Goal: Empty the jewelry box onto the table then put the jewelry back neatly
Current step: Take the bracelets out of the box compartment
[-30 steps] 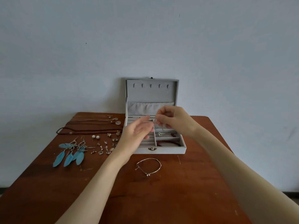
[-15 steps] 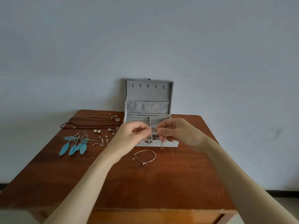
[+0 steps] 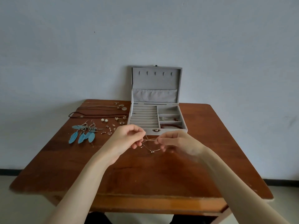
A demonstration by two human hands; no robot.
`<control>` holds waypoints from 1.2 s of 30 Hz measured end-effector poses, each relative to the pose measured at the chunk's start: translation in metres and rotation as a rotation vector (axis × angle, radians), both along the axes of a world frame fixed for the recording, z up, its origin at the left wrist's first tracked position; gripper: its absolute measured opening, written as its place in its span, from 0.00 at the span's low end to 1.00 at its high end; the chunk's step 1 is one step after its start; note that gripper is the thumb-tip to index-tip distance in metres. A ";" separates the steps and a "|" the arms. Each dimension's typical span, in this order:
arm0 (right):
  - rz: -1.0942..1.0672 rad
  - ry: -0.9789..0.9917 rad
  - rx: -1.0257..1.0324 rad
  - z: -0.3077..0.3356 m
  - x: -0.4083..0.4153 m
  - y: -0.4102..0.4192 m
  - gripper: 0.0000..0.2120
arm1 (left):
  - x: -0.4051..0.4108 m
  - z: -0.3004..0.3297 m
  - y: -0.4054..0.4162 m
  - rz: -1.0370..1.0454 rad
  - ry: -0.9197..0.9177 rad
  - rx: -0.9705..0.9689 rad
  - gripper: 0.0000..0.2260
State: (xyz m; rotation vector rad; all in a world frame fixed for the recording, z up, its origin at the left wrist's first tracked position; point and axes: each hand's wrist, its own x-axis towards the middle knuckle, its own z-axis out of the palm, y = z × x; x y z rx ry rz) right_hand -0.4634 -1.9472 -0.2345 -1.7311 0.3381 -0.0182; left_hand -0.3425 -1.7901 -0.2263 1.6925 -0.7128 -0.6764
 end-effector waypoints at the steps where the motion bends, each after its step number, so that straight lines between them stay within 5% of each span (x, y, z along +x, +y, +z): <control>1: -0.035 0.002 -0.001 -0.003 0.000 0.001 0.06 | -0.001 -0.004 0.001 0.005 -0.003 0.013 0.04; 13: -0.041 0.003 -0.040 -0.009 0.000 0.011 0.09 | -0.009 0.017 -0.002 -0.114 -0.375 0.025 0.03; 17: 0.081 -0.062 0.170 -0.007 0.001 0.016 0.11 | -0.008 0.026 -0.006 -0.130 -0.500 0.058 0.03; 24: 0.027 -0.053 0.097 -0.010 -0.002 0.012 0.04 | -0.006 0.021 -0.011 -0.080 -0.401 0.067 0.04; 29: -0.239 -0.016 0.068 -0.017 -0.014 -0.014 0.03 | -0.005 0.004 -0.027 0.077 -0.191 0.057 0.04; 36: -0.400 0.259 -0.182 -0.006 -0.036 -0.054 0.06 | -0.028 -0.024 -0.066 0.092 -0.259 0.161 0.04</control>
